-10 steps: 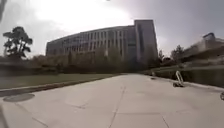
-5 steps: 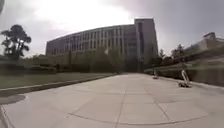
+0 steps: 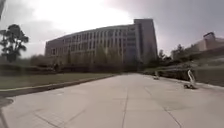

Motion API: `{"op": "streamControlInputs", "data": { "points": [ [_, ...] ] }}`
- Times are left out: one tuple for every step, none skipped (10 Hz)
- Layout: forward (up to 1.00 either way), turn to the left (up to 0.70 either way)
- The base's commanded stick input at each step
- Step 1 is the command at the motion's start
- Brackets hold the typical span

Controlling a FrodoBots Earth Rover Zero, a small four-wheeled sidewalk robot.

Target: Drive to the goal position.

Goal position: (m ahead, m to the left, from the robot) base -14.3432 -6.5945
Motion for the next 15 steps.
{"op": "streamControlInputs", "data": {
  "points": [
    [0.7,0.0],
    [0.7,0.0],
    [0.7,0.0],
    [0.19,0.0],
    [0.0,0.0],
    [0.0,0.0],
    [0.0,0.0],
    [0.0,0.0],
    [0.0,0.0],
    [0.0,0.0],
    [0.0,0.0],
    [0.0,0.0],
    [0.0,0.0],
    [0.0,0.03],
    [0.0,0.45]
  ]
}}
